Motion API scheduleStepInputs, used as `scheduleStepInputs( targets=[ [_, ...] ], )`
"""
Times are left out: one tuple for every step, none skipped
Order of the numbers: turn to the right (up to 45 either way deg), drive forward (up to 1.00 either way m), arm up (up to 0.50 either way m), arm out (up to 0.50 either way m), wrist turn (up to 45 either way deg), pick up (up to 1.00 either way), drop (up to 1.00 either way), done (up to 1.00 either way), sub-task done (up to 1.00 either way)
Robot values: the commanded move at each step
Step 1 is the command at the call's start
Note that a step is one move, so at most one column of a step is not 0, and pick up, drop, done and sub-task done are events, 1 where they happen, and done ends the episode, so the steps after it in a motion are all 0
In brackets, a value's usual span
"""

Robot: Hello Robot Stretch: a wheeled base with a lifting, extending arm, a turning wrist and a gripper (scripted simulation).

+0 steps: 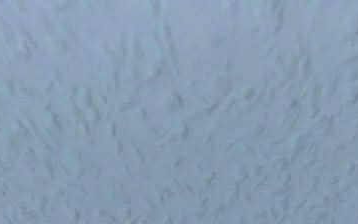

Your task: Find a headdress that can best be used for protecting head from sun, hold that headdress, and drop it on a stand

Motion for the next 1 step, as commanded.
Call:
scheduleStepInputs(
  targets=[
    [0.0, 0.00, 0.10, 0.00, 0.0, 0.00, 0.00, 0.00, 0.00]
  ],
)
